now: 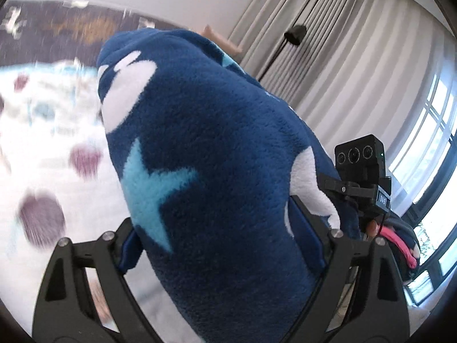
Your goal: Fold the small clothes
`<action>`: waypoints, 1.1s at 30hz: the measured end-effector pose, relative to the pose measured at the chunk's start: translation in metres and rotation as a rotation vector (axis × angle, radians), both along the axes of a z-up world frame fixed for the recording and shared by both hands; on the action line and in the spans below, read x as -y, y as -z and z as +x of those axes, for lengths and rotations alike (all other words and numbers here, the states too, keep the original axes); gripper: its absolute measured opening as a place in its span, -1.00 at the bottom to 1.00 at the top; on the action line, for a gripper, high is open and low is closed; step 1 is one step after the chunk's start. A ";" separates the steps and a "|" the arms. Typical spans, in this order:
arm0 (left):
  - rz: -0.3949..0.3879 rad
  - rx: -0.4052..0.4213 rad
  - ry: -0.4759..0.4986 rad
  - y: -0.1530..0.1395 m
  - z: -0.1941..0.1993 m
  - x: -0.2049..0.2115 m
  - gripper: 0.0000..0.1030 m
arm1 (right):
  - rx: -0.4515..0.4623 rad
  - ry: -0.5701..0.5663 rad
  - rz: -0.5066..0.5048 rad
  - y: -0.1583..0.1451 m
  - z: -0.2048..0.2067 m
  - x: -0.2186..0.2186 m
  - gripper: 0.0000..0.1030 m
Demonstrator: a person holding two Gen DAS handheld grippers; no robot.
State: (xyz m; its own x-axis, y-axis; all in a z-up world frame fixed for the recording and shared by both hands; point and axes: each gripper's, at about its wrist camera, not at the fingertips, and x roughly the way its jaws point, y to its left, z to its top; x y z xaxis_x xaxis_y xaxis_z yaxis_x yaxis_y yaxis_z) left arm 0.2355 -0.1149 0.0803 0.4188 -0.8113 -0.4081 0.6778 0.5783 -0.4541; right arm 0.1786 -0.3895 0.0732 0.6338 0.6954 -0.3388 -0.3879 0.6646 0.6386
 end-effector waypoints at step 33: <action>0.106 -0.136 -0.182 0.181 0.326 0.105 0.84 | -0.179 0.207 0.154 0.218 0.331 0.127 0.55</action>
